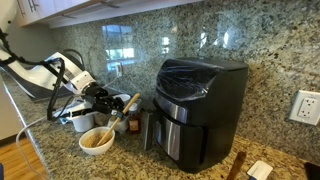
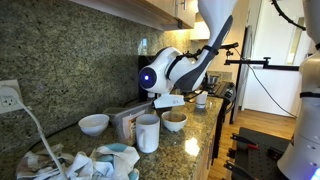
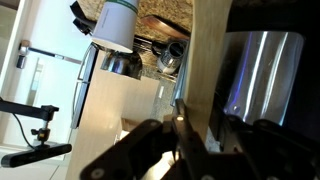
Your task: Use the wooden spoon to mix the contents in the bowl
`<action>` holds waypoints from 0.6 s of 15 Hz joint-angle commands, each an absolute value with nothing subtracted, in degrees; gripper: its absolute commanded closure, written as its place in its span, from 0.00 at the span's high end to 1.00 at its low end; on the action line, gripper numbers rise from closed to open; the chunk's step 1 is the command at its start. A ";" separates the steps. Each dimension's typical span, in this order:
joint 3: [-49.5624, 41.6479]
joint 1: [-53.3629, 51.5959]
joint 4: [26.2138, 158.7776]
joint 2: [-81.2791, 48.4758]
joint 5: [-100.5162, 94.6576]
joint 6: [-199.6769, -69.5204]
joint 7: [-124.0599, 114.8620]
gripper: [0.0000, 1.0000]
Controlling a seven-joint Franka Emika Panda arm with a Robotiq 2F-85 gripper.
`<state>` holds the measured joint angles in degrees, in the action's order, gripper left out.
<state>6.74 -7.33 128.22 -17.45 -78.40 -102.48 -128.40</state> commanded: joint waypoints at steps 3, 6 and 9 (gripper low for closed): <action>6.60 -5.90 129.00 -15.83 -77.79 -105.48 -129.77 0.07; 6.55 -5.84 129.24 -15.25 -78.12 -105.34 -130.20 0.07; 6.61 -5.96 129.19 -14.67 -78.22 -105.04 -130.22 0.07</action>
